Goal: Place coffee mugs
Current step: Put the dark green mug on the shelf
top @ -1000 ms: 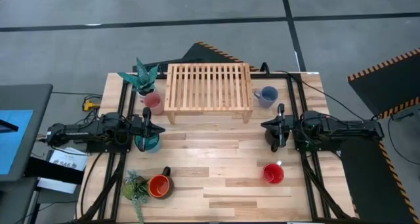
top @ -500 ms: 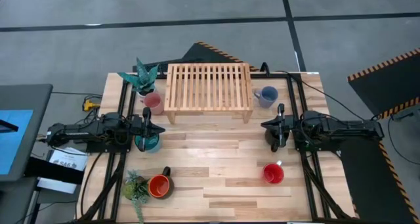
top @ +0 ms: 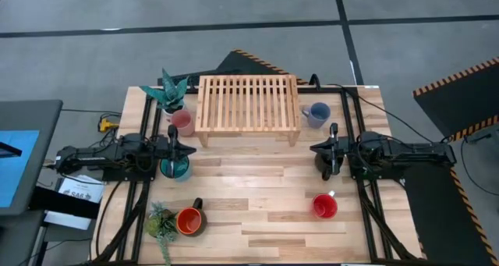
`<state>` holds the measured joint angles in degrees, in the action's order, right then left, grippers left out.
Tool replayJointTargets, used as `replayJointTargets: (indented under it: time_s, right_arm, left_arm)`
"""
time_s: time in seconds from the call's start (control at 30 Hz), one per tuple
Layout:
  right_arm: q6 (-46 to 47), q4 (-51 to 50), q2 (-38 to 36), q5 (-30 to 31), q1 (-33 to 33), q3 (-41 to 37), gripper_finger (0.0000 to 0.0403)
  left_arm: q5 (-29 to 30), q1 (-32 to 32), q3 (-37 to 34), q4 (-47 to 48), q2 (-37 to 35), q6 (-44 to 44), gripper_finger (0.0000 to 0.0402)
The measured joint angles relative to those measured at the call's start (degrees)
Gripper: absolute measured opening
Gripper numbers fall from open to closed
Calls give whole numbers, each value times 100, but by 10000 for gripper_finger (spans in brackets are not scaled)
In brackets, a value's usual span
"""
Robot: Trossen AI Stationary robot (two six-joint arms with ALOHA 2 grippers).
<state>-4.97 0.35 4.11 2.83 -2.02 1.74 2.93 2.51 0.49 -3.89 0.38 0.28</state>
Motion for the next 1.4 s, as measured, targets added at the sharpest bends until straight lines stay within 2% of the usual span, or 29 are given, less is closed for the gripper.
replayJointTargets:
  time_s: [0.2, 0.37, 0.53, 0.77, 0.87, 1.0, 1.17, 1.4]
  right_arm:
    - [1, -1, -1, 1, 0, 0, 52]
    - [1, 1, 1, 0, 0, 0, 52]
    - [-1, -1, 1, 0, 0, 0, 52]
    - [-1, 0, 1, 2, -1, 0, 52]
    - [-1, 0, 0, 1, -1, 0, 52]
    - [-1, -1, -1, 0, -2, 0, 52]
    - [0, 0, -1, 1, 0, 0, 52]
    - [-1, -1, 0, 2, -1, 0, 52]
  left_arm:
    - [18, 2, 59, -492, -2, 73, 0]
    - [462, 2, 492, -528, 35, 71, 19]
    - [540, 2, 1007, -298, 593, -95, 88]
    - [679, 2, 2372, 1107, 1951, -480, 196]
    - [576, -20, 3088, 1792, 2518, -885, 219]
    - [158, -93, 3746, 2424, 3089, -1339, 228]
    - [-110, -276, 4155, 2703, 3642, -2263, 229]
    - [-90, -739, 4406, 4117, 4216, -4189, 229]
